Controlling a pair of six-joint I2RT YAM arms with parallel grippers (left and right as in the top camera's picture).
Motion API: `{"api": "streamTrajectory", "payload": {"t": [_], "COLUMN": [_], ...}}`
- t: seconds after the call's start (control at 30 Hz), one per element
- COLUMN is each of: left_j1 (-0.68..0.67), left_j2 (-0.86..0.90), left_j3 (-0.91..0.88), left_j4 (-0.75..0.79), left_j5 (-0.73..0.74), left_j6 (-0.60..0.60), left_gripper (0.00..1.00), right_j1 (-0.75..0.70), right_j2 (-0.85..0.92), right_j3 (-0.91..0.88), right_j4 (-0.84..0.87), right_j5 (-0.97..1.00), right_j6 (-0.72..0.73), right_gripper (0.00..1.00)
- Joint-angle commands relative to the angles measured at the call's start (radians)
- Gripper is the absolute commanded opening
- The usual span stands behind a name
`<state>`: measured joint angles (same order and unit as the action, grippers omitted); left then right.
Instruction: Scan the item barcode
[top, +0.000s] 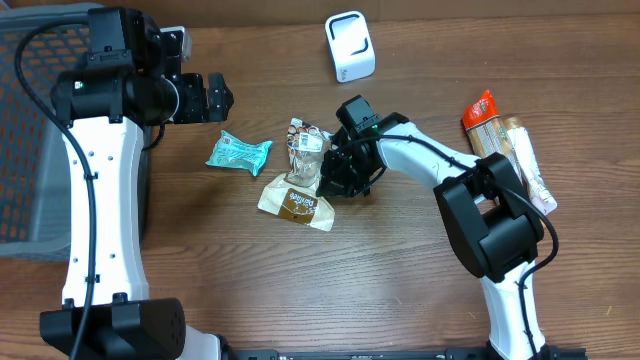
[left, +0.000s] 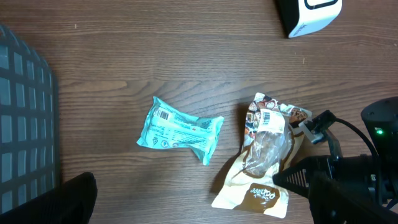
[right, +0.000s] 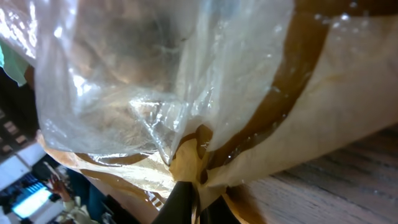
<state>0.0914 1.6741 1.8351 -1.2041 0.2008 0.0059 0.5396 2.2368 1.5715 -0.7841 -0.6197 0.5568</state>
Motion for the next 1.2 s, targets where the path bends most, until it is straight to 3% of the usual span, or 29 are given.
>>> {"api": "streamTrajectory", "payload": {"t": [0.0,0.17,0.5,0.73,1.17], "left_j1": [-0.007,-0.007,-0.007,-0.007,-0.007], "left_j2": [-0.001,-0.001,-0.001,-0.001,-0.001], "left_j3": [0.015,0.015,0.015,0.015,0.015], "left_j4": [0.004,0.004,0.004,0.004,0.004], "left_j5": [-0.002,-0.002,-0.002,-0.002,-0.002], "left_j6": [-0.006,-0.006,-0.006,-0.006,-0.006], "left_gripper": [1.0,1.0,1.0,1.0,1.0], "right_j1": [-0.027,-0.036,-0.036,-0.024,-0.087], "right_j2": [0.05,-0.044,-0.254,-0.227,-0.067], "right_j3": [0.044,0.135,0.151,0.15,0.147], "right_j4": [-0.068,-0.18,-0.23,-0.264,-0.227], "right_j5": [0.201,0.264,0.268,0.358,0.346], "right_j6": [-0.162,-0.301,-0.463,-0.502,-0.494], "right_gripper": [0.04,0.04,0.04,0.04,0.04]}}
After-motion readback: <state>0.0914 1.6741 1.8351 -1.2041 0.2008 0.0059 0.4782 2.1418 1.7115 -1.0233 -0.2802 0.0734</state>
